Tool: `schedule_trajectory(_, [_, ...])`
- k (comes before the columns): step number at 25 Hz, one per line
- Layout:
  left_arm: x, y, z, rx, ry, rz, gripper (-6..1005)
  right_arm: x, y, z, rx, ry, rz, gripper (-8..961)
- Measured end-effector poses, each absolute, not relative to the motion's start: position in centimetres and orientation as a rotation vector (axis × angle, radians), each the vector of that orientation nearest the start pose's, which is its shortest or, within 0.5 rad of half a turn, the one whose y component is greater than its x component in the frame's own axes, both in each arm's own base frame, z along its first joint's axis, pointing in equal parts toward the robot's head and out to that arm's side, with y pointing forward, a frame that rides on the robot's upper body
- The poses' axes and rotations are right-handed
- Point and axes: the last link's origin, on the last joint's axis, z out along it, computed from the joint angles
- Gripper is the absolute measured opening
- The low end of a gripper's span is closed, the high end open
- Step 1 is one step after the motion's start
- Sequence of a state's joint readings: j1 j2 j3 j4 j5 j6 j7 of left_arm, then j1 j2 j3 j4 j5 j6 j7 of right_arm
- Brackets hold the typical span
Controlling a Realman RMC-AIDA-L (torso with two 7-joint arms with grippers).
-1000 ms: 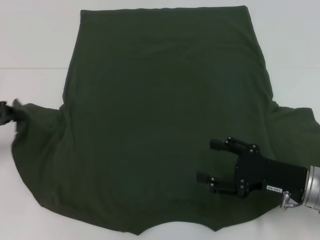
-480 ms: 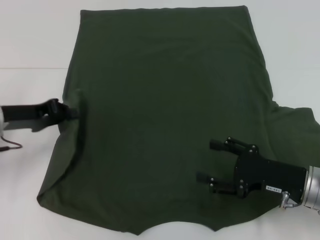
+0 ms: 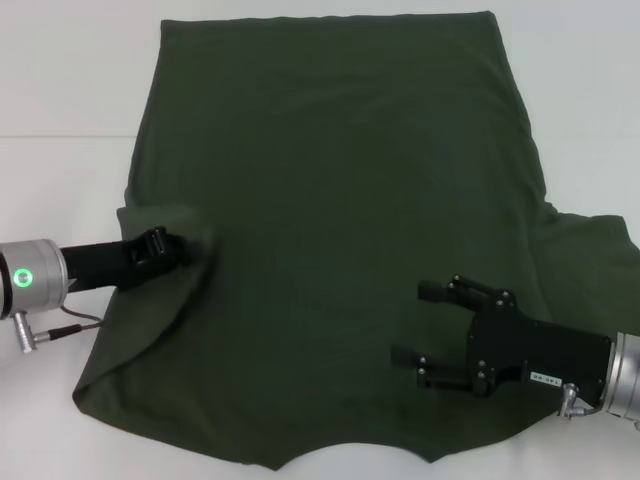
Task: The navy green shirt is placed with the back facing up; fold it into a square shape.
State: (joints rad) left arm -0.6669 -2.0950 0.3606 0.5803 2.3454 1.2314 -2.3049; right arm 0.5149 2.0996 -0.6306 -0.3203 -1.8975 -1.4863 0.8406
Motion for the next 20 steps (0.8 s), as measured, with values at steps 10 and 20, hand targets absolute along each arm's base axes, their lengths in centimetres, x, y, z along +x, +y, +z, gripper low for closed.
schedule_trajectory(10, [-30.4, 36.9, 0.6, -1.929, -1.860, -0.828, 233, 27.4, 29.9, -5.3, -2.631, 0.342, 0.829, 916])
schedule_trajectory(20, [-30.4, 35.0, 1.1, -2.161, -1.595, -0.871, 670, 27.6, 30.0, -5.4, -2.609, 0.374, 0.832, 916])
